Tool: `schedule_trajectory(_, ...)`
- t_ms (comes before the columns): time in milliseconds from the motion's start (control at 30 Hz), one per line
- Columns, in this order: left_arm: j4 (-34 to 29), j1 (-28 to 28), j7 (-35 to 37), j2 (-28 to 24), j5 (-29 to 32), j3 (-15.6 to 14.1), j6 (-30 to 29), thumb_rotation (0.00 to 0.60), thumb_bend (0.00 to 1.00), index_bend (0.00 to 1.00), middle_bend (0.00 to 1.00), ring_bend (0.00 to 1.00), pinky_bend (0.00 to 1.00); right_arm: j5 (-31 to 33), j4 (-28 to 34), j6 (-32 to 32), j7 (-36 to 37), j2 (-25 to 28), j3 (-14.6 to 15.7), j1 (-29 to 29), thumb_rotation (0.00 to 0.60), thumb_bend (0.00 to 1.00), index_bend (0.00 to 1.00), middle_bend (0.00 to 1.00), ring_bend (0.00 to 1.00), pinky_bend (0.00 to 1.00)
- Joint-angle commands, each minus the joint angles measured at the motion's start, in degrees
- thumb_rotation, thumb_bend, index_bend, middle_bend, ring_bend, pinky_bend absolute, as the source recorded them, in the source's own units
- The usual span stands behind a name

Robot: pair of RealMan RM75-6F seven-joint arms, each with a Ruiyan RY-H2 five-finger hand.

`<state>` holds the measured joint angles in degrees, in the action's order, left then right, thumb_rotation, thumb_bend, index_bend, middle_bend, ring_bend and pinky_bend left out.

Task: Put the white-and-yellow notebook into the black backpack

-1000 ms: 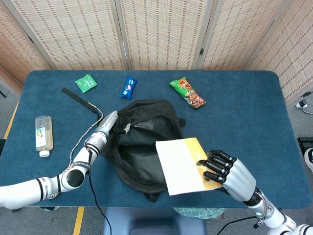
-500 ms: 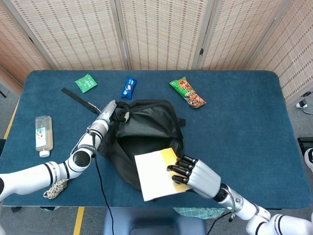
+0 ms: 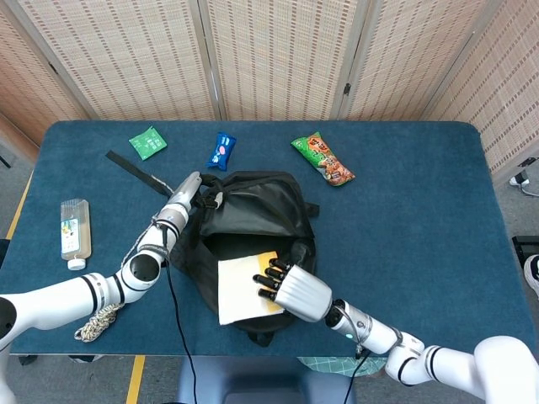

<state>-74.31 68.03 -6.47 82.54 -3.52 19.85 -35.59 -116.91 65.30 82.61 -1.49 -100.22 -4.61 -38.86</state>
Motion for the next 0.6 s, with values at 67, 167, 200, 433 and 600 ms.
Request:
schedule_trajectory(67, 0.06, -0.1, 0.15, -0.11, -0.14, -0.16, 0.17, 0.6, 0.79, 0.63, 0.29, 0.23, 0.04, 2.44, -4.51, -1.21, -0.37, -2.89, -0.22, -1.26, 0.6, 0.46, 0.78, 0.47, 0.53, 0.42)
schedule_trajectory(167, 0.09, -0.25, 0.44, -0.24, -0.21, -0.25, 0.55, 0.6, 0.79, 0.63, 0.29, 0.23, 0.04, 3.56, -6.03, -0.06, -0.05, -3.63, -0.6, -1.37, 0.6, 0.46, 0.78, 0.47, 0.53, 0.42)
schedule_trajectory(200, 0.12, -0.3, 0.45, -0.3, -0.37, -0.38, 0.63, 0.6, 0.79, 0.63, 0.29, 0.23, 0.04, 3.84, -6.58, 0.3, -0.22, -3.53, -0.6, -1.37, 0.6, 0.45, 0.78, 0.47, 0.53, 0.42)
schedule_trajectory(433, 0.31, -0.51, 1.36, -0.49, -0.65, -0.17, 0.78, 0.6, 0.78, 0.63, 0.29, 0.22, 0.04, 4.9, -9.14, 0.75, -2.5, -3.81, 0.06, -1.7, 0.6, 0.46, 0.79, 0.47, 0.53, 0.42)
schedule_trajectory(600, -0.41, -0.52, 1.53, -0.88, -0.88, -0.28, 0.57, 0.6, 0.79, 0.63, 0.29, 0.22, 0.04, 5.13, -12.97, -1.9, -5.51, -6.9, 1.71, -2.71, 0.6, 0.46, 0.79, 0.47, 0.53, 0.42)
